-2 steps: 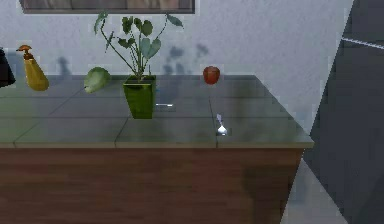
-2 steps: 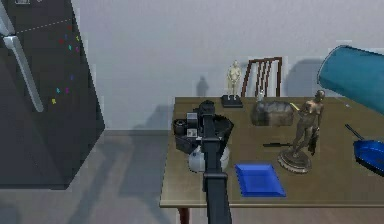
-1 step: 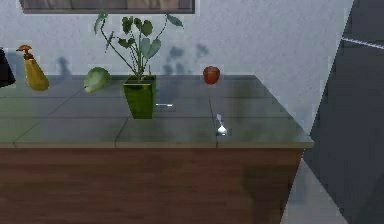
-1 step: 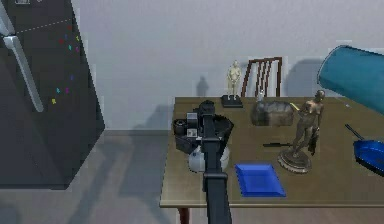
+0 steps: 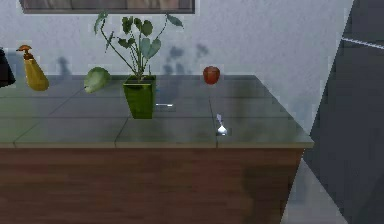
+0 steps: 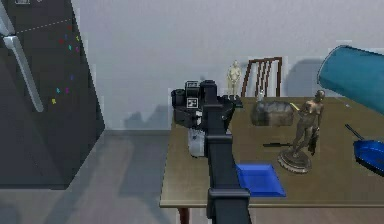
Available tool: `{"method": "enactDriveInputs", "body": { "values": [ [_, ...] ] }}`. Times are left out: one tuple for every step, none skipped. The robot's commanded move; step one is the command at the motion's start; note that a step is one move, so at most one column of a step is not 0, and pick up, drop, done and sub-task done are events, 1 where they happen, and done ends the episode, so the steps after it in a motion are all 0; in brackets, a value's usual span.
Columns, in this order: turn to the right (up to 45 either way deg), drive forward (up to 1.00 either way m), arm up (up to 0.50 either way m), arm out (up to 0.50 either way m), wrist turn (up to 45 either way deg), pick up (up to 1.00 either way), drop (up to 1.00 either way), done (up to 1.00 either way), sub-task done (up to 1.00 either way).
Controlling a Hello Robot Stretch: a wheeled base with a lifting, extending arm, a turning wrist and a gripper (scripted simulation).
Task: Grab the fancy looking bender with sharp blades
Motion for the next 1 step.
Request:
{"method": "enactDriveInputs", "body": {
  "values": [
    [0.0,0.0,0.0,0.0,0.0,0.0,0.0,1.0,0.0]
  ]
}}
